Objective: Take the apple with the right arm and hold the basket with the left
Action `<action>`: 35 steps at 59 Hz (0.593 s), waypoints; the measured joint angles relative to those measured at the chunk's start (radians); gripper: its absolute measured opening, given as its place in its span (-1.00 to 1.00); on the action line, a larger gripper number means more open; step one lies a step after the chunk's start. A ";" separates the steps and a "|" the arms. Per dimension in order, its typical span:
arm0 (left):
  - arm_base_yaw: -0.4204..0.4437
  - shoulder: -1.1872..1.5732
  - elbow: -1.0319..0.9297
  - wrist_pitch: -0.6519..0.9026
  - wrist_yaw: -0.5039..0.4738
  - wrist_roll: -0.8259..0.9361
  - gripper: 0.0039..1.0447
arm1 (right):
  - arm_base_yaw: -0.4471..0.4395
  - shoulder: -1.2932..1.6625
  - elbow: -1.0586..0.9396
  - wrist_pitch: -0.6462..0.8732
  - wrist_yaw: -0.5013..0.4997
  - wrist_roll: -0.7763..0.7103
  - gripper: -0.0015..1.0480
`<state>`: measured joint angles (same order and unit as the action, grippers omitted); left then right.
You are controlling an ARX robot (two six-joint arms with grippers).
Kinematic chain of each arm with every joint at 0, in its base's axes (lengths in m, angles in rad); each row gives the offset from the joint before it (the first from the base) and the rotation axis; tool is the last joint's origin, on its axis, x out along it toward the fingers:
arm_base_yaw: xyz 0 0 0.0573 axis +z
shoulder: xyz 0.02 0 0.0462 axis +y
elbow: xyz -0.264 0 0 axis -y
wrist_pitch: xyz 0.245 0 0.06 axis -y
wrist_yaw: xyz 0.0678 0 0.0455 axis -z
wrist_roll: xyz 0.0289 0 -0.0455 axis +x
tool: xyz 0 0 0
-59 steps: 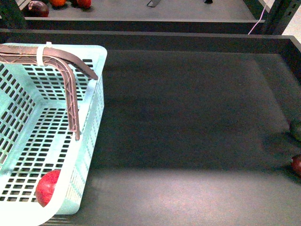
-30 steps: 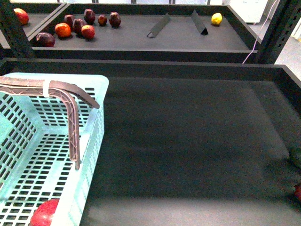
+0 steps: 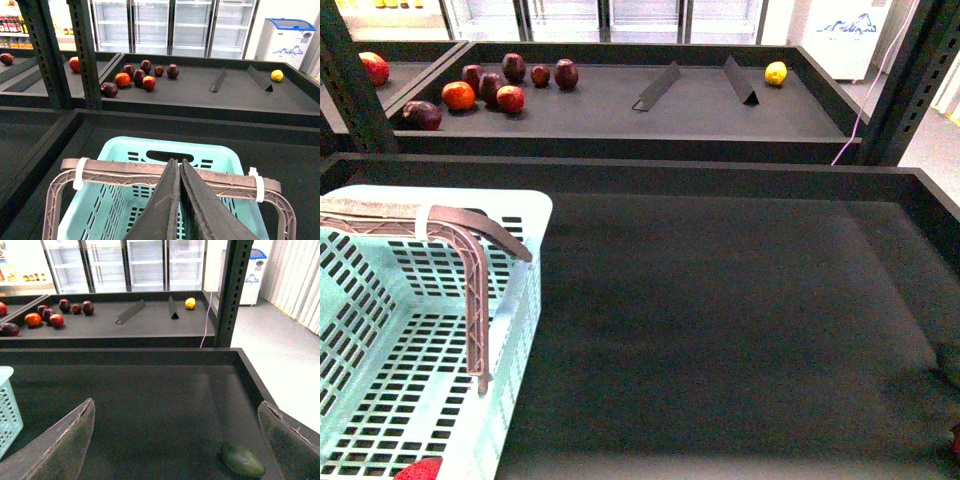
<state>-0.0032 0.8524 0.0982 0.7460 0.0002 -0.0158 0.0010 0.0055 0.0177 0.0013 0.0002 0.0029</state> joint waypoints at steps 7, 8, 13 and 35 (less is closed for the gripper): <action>0.000 -0.087 -0.035 -0.053 0.000 0.001 -0.94 | 0.000 0.000 0.000 0.000 0.000 0.000 0.83; 0.000 -0.087 -0.049 -0.027 0.000 0.001 -0.94 | 0.000 0.000 0.000 0.000 0.000 0.000 0.83; 0.000 -0.139 -0.083 -0.064 0.000 0.003 -0.94 | 0.000 0.000 0.000 0.000 0.001 0.000 0.83; 0.000 -0.426 -0.084 -0.323 0.000 0.004 -0.94 | 0.000 0.000 0.000 0.000 0.000 0.000 0.83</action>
<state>-0.0032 0.4267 0.0147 0.4232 0.0002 -0.0116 0.0010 0.0055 0.0177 0.0013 0.0002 0.0029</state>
